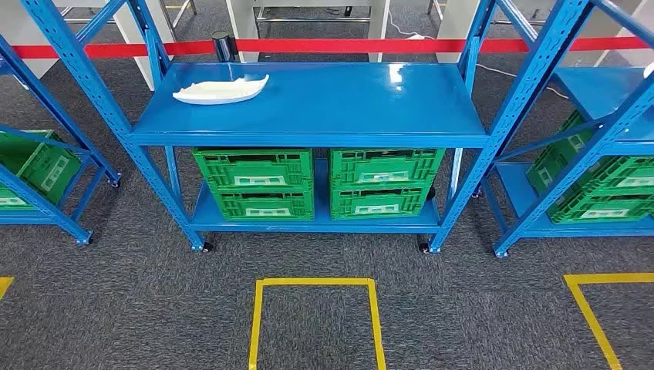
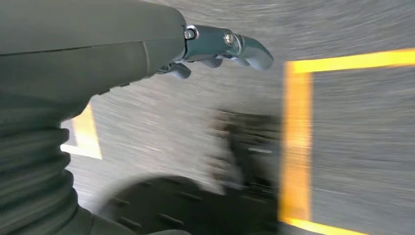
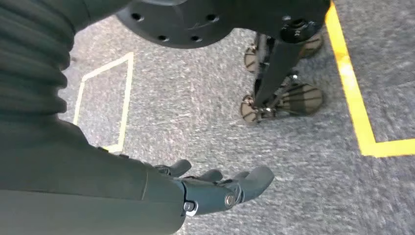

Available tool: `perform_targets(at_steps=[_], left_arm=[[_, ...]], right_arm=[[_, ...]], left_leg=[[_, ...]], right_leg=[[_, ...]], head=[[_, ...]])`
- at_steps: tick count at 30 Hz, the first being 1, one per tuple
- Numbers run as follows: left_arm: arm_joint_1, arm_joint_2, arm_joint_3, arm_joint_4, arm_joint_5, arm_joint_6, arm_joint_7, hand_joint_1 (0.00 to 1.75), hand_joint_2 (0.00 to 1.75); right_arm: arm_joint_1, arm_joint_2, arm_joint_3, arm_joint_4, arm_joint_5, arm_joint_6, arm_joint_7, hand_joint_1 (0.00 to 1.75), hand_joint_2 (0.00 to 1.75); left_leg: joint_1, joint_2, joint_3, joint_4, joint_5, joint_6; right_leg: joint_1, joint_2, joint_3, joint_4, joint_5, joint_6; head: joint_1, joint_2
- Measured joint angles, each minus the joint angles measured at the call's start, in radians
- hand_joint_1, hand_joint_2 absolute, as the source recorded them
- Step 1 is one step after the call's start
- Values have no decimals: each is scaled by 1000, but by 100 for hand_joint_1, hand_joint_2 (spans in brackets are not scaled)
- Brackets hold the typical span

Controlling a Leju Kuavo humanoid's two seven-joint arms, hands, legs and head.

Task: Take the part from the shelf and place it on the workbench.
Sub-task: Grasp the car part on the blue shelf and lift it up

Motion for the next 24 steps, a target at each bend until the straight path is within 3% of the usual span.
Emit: perform_targets(at_steps=[5, 8, 10, 14, 19, 24], left_arm=[[-54, 3, 45, 23, 107, -9, -208, 0, 0], [-96, 18, 66, -1, 91, -10, -340, 0, 0], [-136, 32, 78, -54, 58, -8, -386, 0, 0], [-194, 50, 109, -171, 7, 0, -362, 0, 0], [-190, 48, 131, -302, -53, -29, -398, 0, 0], [-143, 21, 105, -733, -157, -32, -255, 0, 0]], right_arm=[[-40, 20, -181, 33, 297, 1, -24, 0, 0], [-48, 28, -234, 46, 310, 2, -17, 0, 0], [-52, 31, -260, 51, 312, 2, -15, 0, 0], [-58, 35, -291, 55, 315, 2, -15, 0, 0], [-58, 38, -318, 61, 316, 1, -20, 0, 0], [-58, 46, -341, 66, 311, 1, -42, 0, 0]], left_leg=[[0, -1, 3, 0, 0, 0], [1, -3, 5, 0, 2, -1], [1, -6, 5, 0, 3, -2], [1, -7, 7, -1, 3, -2], [1, -6, 7, -1, 3, -2], [1, -7, 7, -1, 3, -2]], right_leg=[[0, -1, 3, 0, 0, 0], [0, -2, 2, 0, 0, 0], [0, -5, 3, 0, 0, 0], [0, -5, 6, 0, 1, 0], [0, -4, 5, 0, 0, 0], [0, -5, 5, 0, 1, 0]], head=[[0, 0], [0, 0], [0, 0], [0, 0], [0, 0], [0, 0]])
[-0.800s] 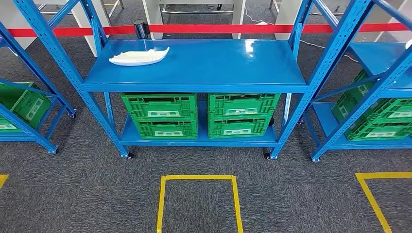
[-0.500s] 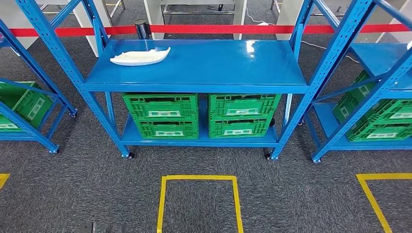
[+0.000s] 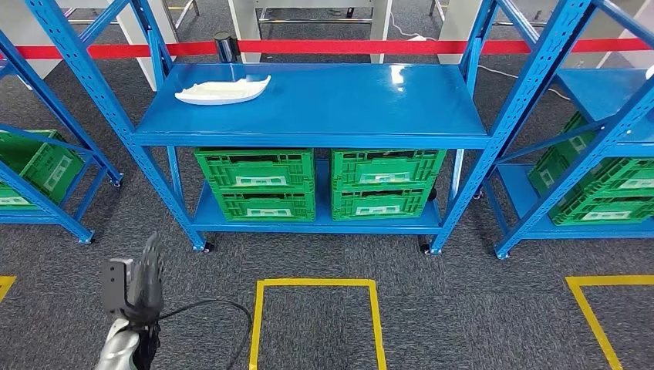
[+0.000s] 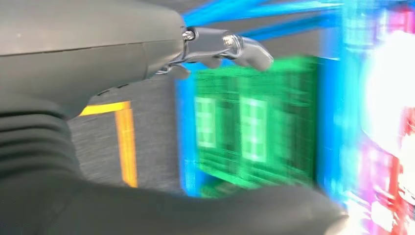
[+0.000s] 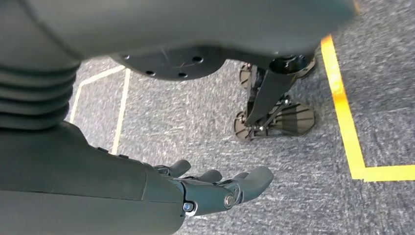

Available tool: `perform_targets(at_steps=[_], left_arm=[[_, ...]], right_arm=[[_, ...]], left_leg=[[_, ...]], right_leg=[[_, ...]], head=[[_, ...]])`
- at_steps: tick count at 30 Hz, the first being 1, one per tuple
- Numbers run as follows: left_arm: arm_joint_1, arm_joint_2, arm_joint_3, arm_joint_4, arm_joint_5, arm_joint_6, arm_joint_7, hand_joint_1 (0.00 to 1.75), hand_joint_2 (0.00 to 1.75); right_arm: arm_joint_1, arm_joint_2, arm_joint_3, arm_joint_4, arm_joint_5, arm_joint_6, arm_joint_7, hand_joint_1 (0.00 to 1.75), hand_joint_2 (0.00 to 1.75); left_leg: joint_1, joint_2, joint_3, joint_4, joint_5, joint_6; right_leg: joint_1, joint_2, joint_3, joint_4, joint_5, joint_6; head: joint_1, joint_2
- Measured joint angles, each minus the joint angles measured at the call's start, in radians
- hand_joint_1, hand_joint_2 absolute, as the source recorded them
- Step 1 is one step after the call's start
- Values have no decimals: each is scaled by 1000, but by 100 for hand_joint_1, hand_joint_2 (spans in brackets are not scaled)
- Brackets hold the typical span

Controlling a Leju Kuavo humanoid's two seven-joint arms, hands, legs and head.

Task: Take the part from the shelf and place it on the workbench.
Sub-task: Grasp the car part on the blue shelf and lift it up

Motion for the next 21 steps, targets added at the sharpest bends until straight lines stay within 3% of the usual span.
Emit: perform_targets(at_steps=[3, 7, 14, 21], left_arm=[[34, -12, -68, -250, -50, -12, 66, 0, 0], [71, -16, -158, -472, -66, -27, 82, 0, 0], [134, 2, -250, -677, -52, -52, 61, 0, 0], [182, 4, -305, -805, -57, -16, 71, 0, 0]], right_arm=[[0, 6, -16, 1, -11, 0, 2, 0, 0], [1, 15, -32, 3, -14, -1, 6, 0, 0], [2, 20, -51, 5, -23, -1, 21, 0, 0], [1, 20, -54, 5, -13, -1, 20, 0, 0]], left_leg=[[0, 0, 0, 0, 0, 0], [0, 1, 0, 0, 0, 0], [0, 1, 0, -1, 0, 0], [0, 1, 0, -1, 0, 0]], right_leg=[[0, 0, 0, 0, 0, 0], [0, 1, -1, 0, 0, 0], [0, 1, -1, 0, 0, 0], [0, 1, -1, 0, 0, 0]], head=[[0, 0], [0, 0], [0, 0], [0, 0]])
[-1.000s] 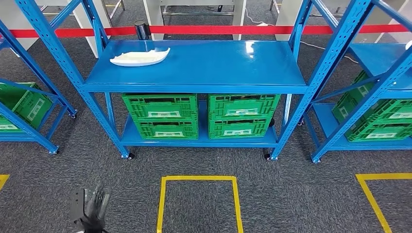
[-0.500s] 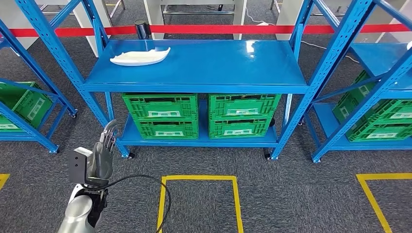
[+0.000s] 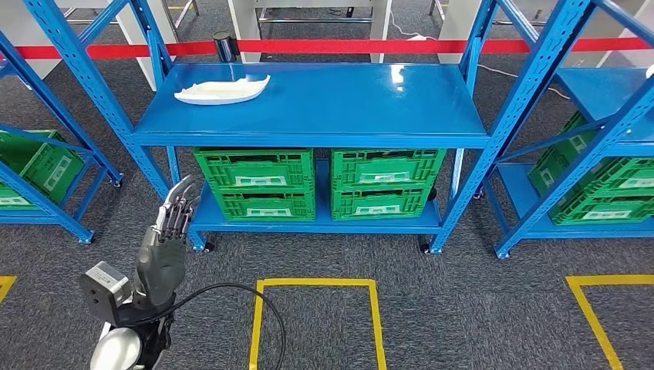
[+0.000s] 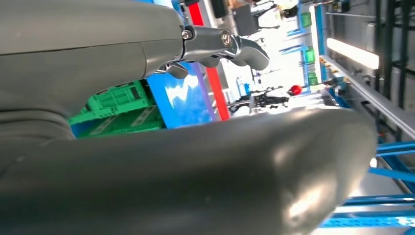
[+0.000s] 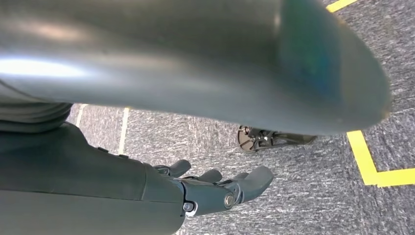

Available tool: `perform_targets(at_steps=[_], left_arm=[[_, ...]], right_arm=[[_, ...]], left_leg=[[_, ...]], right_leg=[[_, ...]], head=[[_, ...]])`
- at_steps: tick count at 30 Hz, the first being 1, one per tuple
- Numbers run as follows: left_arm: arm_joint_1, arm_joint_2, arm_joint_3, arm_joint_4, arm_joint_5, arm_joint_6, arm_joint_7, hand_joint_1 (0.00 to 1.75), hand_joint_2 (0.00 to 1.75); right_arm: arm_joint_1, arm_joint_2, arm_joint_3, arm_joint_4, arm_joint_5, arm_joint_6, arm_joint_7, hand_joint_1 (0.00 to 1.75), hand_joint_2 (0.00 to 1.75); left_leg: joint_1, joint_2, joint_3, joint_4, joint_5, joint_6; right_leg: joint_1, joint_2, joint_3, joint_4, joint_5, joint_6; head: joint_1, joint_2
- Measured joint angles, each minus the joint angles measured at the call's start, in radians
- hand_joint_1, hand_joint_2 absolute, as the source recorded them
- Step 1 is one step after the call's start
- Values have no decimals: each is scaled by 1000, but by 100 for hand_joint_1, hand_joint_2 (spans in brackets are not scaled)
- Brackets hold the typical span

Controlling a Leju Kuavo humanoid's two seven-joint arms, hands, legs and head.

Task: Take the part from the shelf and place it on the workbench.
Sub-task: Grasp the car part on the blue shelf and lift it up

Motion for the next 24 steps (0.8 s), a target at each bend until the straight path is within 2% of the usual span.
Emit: perform_targets(at_steps=[10, 24], left_arm=[[48, 0, -6, -54, -21, 37, -15, 0, 0], [51, -5, -6, -67, -33, 44, -18, 0, 0]], right_arm=[[-1, 0, 0, 0, 17, 0, 0, 0, 0], [-1, 0, 0, 0, 21, 0, -4, 0, 0]], left_leg=[[0, 0, 0, 0, 0, 0], [-1, 0, 0, 2, -1, 1]], right_leg=[[0, 0, 0, 0, 0, 0], [-2, 0, 0, -1, 1, 1]], head=[[0, 0], [0, 0]])
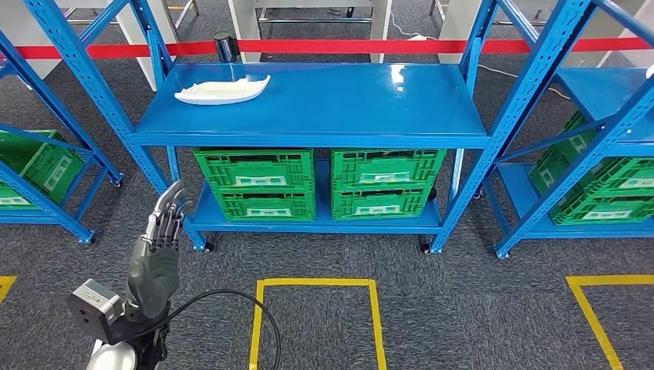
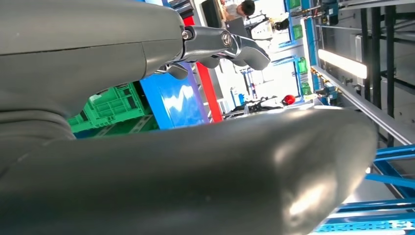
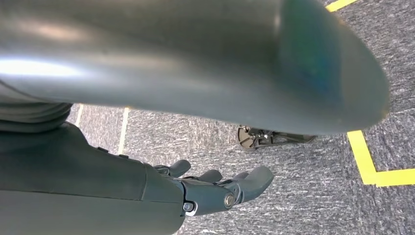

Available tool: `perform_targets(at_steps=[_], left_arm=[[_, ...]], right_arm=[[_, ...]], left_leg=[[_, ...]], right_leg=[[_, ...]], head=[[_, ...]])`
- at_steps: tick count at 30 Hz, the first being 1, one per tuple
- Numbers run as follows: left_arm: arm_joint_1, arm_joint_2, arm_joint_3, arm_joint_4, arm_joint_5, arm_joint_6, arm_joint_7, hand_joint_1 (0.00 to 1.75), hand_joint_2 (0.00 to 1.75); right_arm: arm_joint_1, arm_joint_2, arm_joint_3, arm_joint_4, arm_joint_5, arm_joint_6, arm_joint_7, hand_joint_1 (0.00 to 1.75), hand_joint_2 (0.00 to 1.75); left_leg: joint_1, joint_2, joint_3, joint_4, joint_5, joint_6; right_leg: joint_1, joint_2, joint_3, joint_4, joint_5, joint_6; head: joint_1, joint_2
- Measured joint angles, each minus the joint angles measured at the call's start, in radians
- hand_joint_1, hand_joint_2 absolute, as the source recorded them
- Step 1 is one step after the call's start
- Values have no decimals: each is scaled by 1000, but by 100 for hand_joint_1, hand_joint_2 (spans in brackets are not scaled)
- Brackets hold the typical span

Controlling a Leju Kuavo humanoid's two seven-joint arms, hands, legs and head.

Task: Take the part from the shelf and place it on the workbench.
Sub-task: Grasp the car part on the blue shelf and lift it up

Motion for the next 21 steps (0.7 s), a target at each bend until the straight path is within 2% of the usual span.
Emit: perform_targets(at_steps=[5, 7, 8, 9, 11, 12, 13, 14, 16, 17, 18, 19, 21], left_arm=[[0, -2, 0, -12, -1, 3, 0, 0, 0], [1, -4, 0, -21, -1, 3, 0, 0, 0], [1, -5, 0, -25, -1, 4, 0, 0, 0], [2, -8, 0, -27, -2, 4, 0, 0, 0], [5, -12, 1, -30, -3, 5, -2, 0, 0], [7, -14, 1, -31, -3, 6, -3, 0, 0], [9, -16, 1, -31, -4, 6, -4, 0, 0], [10, -17, 1, -32, -4, 6, -6, 0, 0], [11, -21, 1, -34, -2, 6, -11, 0, 0], [12, -21, 1, -35, 0, 6, -15, 0, 0], [12, -22, 2, -37, 4, 6, -19, 0, 0], [12, -22, 2, -38, 6, 6, -23, 0, 0], [13, -22, 3, -41, 9, 6, -27, 0, 0]], right_arm=[[-1, 2, 0, 0, 1, 0, 0, 0, 0], [-3, 2, 0, 0, 1, 0, -1, 0, 0], [-4, 2, 0, 0, 1, 0, -2, 0, 0], [-5, 2, 0, 0, 1, 0, -2, 0, 0], [-4, 2, 0, 0, 2, 2, -1, 0, 0], [-3, 2, 0, 0, 3, 2, 0, 0, 0], [-2, 2, 0, 0, 3, 2, 1, 0, 0], [-2, 2, 0, 0, 3, 2, 2, 0, 0], [-2, 1, 0, 0, 4, 2, 4, 0, 0], [-2, 1, 0, 1, 4, 2, 4, 0, 0], [-3, 1, 0, 2, 4, 2, 3, 0, 0], [-3, 2, 0, 3, 4, 2, 3, 0, 0], [-3, 2, 0, 3, 4, 1, 2, 0, 0]], left_leg=[[-6, 0, -1, 0, -2, 7], [0, 1, 4, -13, 4, 15], [3, 3, 7, -21, 7, 19], [7, 4, 10, -26, 9, 23], [7, 6, 11, -28, 8, 24], [8, 6, 12, -27, 6, 23], [9, 6, 14, -27, 3, 21], [11, 5, 18, -26, 0, 17], [16, 2, 26, -20, -13, 6], [17, 1, 28, -15, -21, -2], [16, 0, 28, -11, -28, -9], [14, -1, 28, -11, -32, -16], [15, -2, 33, -16, -36, -28]], right_leg=[[-6, 0, 1, -4, 2, 6], [-6, -1, -2, 3, -2, 12], [-6, -1, -14, 27, -15, 15], [-6, -1, -38, 73, -36, 17], [-7, 0, -117, 210, -90, 21], [-9, 0, -154, 266, -102, 23], [-12, 0, -175, 287, -92, 25], [-14, -1, -175, 268, -62, 27], [-20, -1, -129, 144, 20, 33], [-21, 0, -105, 86, 42, 32], [-21, 1, -88, 48, 51, 27], [-19, 2, -82, 34, 45, 19], [-16, 3, -79, 32, 38, 0]], head=[[0, 0], [0, 0], [1, 0], [3, 0], [6, 0], [6, 0], [6, 0], [7, 0], [8, 0], [11, 0], [11, 0], [10, 0], [6, 0]])
